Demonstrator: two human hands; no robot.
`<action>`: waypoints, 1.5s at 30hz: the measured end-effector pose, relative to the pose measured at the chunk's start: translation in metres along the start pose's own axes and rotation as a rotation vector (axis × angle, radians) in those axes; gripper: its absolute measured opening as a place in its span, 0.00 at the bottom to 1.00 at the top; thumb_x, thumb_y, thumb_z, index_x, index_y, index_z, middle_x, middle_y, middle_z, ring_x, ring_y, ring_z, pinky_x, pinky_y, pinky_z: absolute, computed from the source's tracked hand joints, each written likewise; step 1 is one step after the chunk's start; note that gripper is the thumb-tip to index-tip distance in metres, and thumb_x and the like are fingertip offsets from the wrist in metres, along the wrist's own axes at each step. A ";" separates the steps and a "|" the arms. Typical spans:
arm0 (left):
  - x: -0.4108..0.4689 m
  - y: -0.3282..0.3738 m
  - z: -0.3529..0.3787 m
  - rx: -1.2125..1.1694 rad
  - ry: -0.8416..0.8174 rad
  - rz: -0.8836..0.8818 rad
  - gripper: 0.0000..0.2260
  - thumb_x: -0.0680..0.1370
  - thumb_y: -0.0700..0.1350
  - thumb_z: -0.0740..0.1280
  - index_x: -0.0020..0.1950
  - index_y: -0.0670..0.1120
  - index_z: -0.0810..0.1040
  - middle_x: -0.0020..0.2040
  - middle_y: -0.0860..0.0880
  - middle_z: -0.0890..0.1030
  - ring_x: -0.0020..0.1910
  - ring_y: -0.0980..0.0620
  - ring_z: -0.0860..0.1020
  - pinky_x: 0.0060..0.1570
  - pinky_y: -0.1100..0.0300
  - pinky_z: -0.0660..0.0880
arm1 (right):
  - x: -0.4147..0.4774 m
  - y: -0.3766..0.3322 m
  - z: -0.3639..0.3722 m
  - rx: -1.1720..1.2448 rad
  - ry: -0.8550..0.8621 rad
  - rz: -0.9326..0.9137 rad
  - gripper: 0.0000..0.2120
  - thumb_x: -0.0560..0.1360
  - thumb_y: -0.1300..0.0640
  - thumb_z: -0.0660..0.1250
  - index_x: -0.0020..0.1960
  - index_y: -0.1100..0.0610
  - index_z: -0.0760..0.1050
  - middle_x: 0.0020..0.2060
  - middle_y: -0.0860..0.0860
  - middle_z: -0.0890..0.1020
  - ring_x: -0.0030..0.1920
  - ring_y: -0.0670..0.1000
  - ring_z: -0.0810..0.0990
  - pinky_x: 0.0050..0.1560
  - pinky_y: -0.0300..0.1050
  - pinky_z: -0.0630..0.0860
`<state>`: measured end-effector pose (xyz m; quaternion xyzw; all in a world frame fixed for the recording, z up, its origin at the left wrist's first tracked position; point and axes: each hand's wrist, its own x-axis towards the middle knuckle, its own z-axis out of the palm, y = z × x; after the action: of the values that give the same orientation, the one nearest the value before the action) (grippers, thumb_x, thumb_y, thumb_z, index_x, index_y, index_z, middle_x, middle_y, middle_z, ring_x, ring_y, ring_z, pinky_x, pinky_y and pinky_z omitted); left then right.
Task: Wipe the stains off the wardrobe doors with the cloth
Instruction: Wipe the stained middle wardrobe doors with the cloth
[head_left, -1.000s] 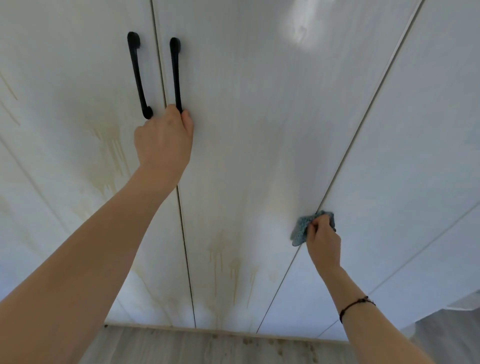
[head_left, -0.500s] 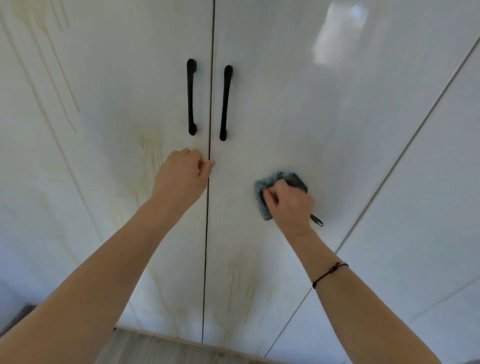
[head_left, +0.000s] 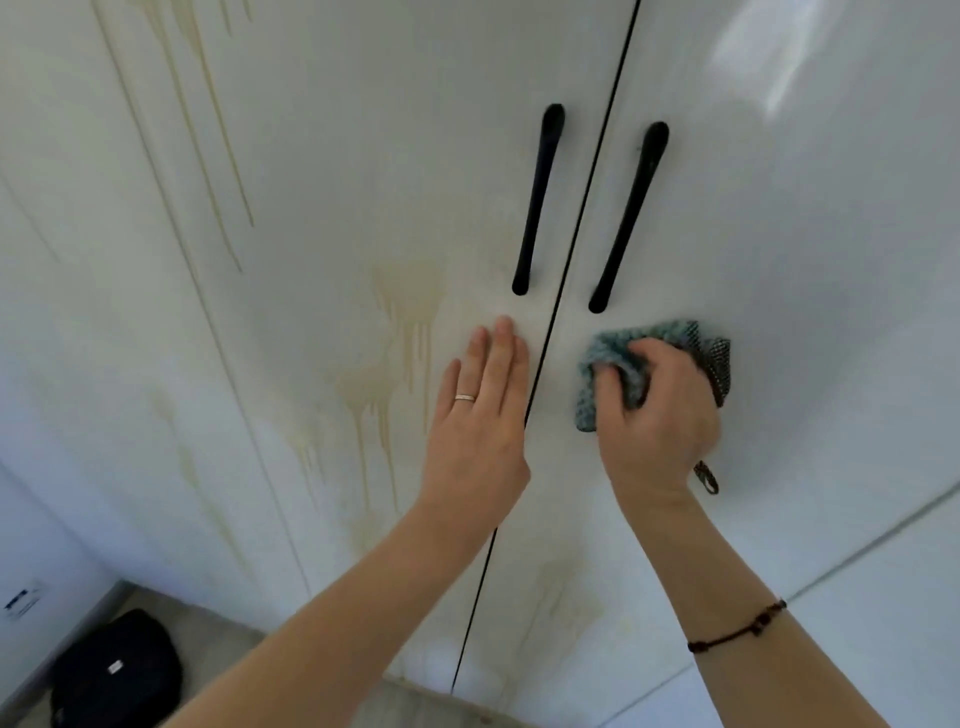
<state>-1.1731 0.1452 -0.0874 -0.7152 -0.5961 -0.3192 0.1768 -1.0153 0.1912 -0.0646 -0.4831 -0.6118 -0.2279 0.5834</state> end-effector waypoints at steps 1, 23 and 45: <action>0.000 -0.004 0.007 0.008 -0.015 0.001 0.36 0.72 0.33 0.55 0.81 0.37 0.51 0.82 0.40 0.48 0.81 0.40 0.48 0.75 0.41 0.58 | -0.014 0.000 0.014 -0.046 -0.009 -0.132 0.11 0.76 0.50 0.73 0.52 0.57 0.79 0.40 0.53 0.83 0.40 0.53 0.77 0.38 0.46 0.71; -0.007 -0.024 0.047 0.012 0.244 0.107 0.22 0.85 0.33 0.46 0.79 0.36 0.56 0.79 0.37 0.55 0.79 0.38 0.56 0.74 0.42 0.62 | -0.077 0.013 0.040 -0.052 -0.054 -0.477 0.06 0.76 0.60 0.73 0.42 0.54 0.79 0.31 0.52 0.77 0.30 0.54 0.73 0.28 0.47 0.69; -0.059 -0.041 0.152 0.065 0.448 0.148 0.30 0.79 0.36 0.58 0.80 0.35 0.51 0.81 0.36 0.49 0.80 0.39 0.48 0.77 0.44 0.56 | -0.149 0.042 0.062 -0.070 -0.017 -0.701 0.13 0.79 0.51 0.69 0.37 0.55 0.76 0.32 0.53 0.76 0.32 0.57 0.75 0.31 0.51 0.68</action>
<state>-1.1801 0.2071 -0.2440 -0.6621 -0.4979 -0.4369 0.3505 -1.0315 0.2127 -0.2293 -0.2653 -0.7372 -0.4310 0.4477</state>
